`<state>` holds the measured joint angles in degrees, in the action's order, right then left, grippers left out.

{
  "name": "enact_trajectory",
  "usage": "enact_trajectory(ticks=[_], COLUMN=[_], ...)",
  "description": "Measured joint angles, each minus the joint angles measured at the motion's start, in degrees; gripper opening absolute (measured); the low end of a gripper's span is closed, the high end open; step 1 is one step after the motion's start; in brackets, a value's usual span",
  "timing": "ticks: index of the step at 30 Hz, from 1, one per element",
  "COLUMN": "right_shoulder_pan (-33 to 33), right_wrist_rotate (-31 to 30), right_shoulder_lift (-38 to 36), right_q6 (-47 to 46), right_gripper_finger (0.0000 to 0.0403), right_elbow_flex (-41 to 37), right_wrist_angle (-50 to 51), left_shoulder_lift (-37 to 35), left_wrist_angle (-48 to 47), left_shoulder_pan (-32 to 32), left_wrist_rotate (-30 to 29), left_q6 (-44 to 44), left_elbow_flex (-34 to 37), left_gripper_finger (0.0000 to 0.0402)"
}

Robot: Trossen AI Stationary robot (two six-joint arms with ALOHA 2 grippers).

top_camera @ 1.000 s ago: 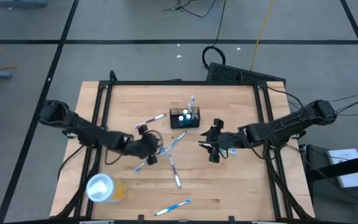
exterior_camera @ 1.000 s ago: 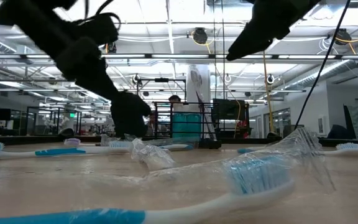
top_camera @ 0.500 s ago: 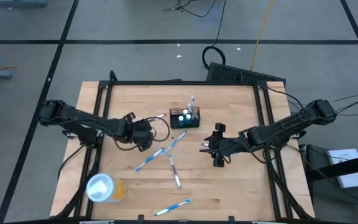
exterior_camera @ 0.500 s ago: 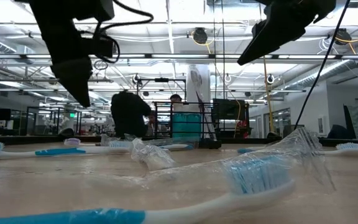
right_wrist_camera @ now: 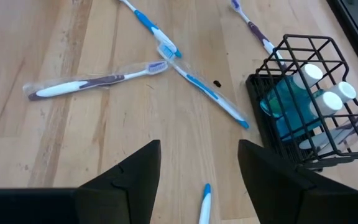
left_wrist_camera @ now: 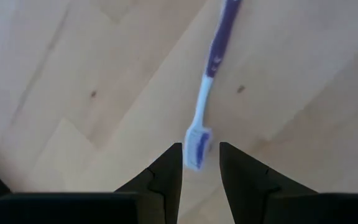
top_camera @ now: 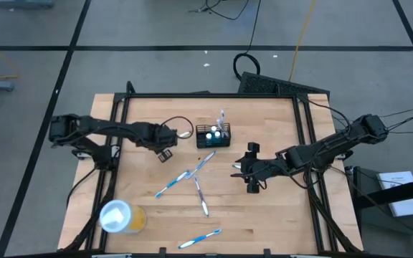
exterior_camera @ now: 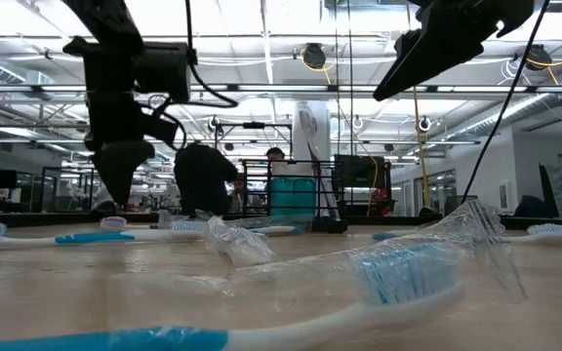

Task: Pick & Place toothbrushing station
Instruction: Put the purple toothbrush into the black organizer

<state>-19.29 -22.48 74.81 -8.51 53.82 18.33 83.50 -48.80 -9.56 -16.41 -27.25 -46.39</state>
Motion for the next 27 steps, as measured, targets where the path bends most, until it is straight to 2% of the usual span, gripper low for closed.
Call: enact_trajectory(ticks=[6, 18, 24, 27], right_shoulder_pan=[-0.02, -0.44, -0.44, -0.44], right_wrist_rotate=[0.20, 0.28, 0.18, 0.15], right_shoulder_lift=[0.00, -0.94, -2.59, -3.21], right_q6=[0.36, 0.63, 0.32, -0.08], right_gripper_finger=[0.0208, 0.0208, 0.0208, 0.0208], right_elbow_flex=[0.00, 0.02, 0.02, 0.02], right_wrist_angle=[0.00, 0.03, -0.44, -0.52], left_shoulder_lift=[2.51, 11.47, 11.22, 11.04], left_wrist_angle=[2.15, 6.11, 6.06, 5.99], left_shoulder_pan=[-3.36, -5.19, -4.98, -4.78], left_wrist_rotate=[1.17, 3.26, 3.56, 4.07], left_q6=[2.24, 7.34, 8.09, 8.06], left_elbow_flex=[0.83, 0.45, 0.63, 0.70], left_gripper_finger=[0.0113, 0.0114, 0.0112, 0.0098])
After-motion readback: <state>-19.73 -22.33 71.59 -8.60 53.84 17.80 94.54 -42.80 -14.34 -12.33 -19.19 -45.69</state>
